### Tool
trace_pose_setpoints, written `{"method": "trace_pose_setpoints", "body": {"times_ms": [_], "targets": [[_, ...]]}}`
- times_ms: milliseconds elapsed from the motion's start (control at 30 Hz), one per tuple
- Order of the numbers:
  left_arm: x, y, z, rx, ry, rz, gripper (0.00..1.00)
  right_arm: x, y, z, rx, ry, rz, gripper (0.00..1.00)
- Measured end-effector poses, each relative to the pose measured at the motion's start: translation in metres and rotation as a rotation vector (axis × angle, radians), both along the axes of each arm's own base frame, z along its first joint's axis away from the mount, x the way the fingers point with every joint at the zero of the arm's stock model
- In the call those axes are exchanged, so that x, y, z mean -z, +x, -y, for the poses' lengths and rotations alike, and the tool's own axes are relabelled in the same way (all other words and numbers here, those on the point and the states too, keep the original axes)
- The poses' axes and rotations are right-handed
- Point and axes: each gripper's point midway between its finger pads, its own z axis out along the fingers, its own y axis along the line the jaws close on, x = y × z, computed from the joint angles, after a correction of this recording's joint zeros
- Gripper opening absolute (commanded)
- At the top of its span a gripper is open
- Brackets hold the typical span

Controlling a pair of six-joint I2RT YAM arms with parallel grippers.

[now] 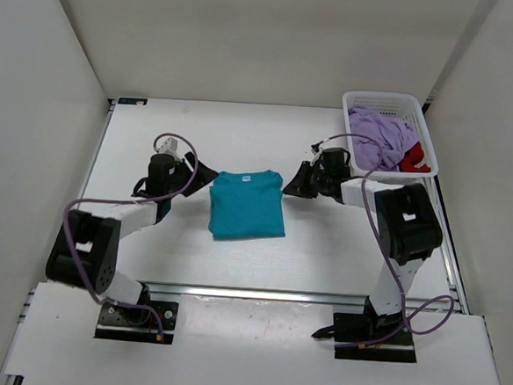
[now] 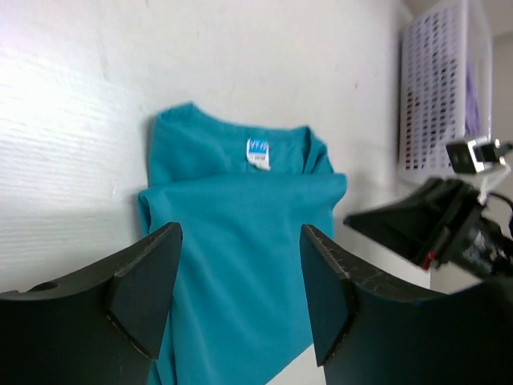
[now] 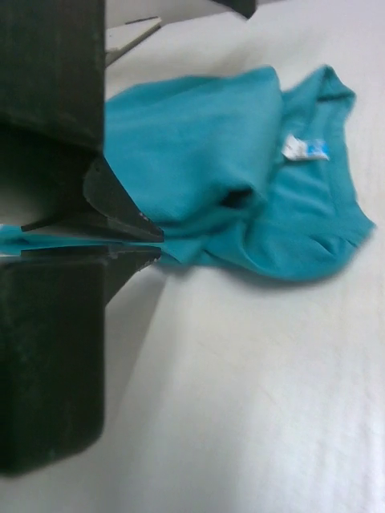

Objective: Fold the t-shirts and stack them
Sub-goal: Fold the long partially folded tshirt into a neat square, then put the neatly folded tshirt into the corner of the board with the left arm

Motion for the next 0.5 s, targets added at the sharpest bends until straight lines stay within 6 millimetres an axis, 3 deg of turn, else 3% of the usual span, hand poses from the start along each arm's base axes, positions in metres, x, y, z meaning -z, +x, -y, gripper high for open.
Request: {"method": "trace_pose_setpoints", "body": {"times_ms": [100, 167, 267, 400, 500], "targets": [[-0.025, 0.000, -0.014, -0.045, 0.059, 0.084, 0.75, -0.022, -0.016, -0.002, 0.003, 0.034, 0.041, 0.19], [-0.022, -0.002, -0.019, -0.050, 0.097, 0.081, 0.75, -0.035, -0.023, -0.004, 0.008, 0.061, 0.072, 0.26], [0.009, -0.012, -0.018, -0.017, 0.148, 0.000, 0.75, -0.045, -0.037, -0.005, 0.015, 0.092, 0.093, 0.32], [0.061, -0.039, 0.002, 0.092, 0.185, -0.143, 0.68, -0.047, -0.065, -0.004, 0.021, 0.108, 0.099, 0.34], [0.062, -0.036, 0.019, 0.157, 0.159, -0.125, 0.57, -0.048, -0.079, -0.004, 0.017, 0.119, 0.106, 0.34]]}}
